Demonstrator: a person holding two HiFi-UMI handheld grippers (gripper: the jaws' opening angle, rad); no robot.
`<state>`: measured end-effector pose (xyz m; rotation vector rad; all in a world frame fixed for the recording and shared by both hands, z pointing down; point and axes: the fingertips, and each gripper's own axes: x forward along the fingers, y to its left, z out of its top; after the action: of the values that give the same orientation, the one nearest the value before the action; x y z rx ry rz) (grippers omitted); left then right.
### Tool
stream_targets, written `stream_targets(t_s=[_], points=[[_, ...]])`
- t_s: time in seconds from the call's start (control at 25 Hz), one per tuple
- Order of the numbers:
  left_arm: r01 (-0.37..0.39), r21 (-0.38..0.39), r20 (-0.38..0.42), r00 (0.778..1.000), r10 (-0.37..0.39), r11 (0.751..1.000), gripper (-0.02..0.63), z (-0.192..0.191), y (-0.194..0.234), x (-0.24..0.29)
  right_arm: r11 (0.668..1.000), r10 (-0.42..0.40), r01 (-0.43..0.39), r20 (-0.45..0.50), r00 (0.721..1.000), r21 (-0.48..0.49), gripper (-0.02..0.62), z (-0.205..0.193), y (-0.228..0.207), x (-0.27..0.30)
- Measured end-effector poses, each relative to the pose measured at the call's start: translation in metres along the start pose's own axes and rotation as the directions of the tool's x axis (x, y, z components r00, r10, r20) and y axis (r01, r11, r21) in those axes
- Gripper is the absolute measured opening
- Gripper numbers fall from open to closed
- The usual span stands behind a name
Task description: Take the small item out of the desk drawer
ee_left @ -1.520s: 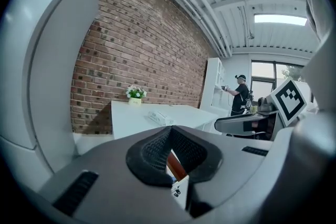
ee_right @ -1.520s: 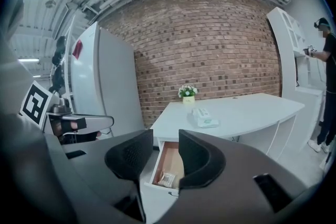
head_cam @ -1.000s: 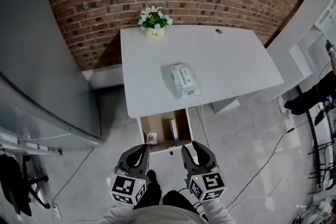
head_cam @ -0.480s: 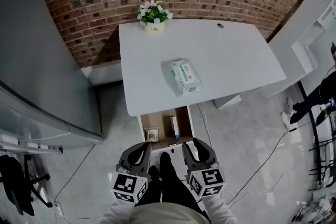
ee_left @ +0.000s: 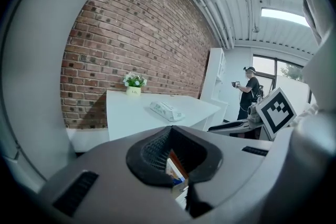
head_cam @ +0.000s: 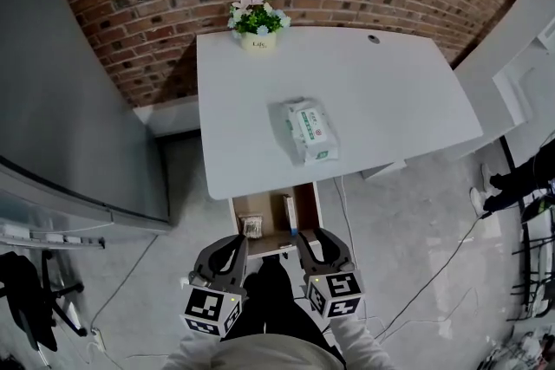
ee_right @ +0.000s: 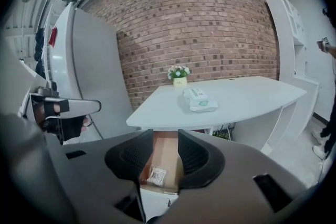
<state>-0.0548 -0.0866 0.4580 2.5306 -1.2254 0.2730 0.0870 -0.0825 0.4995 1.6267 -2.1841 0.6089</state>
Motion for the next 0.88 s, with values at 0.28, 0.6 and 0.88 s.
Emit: stream_targets(t_s=[0.28,0.6,0.88], points=[[-0.030,-0.023,-0.044,0.999,0.029,0.999,0.017,-0.006,0.011,0.021,0.999,0.036,-0.035,-0.091,0.995,0.007,0.172,-0.014,-0.013,0.037],[-0.050,-0.030,-0.073,0.996,0.048,0.998,0.017,-0.012,0.020,0.047,0.998,0.056,-0.051,-0.191,0.980,0.032,0.192,-0.043,-0.035,0.076],[-0.057,-0.038,-0.099,0.994,0.053,0.998,0.017,-0.017,0.023,0.061,0.998,0.055,-0.050,-0.319,0.946,0.024,0.199,-0.088,-0.049,0.107]])
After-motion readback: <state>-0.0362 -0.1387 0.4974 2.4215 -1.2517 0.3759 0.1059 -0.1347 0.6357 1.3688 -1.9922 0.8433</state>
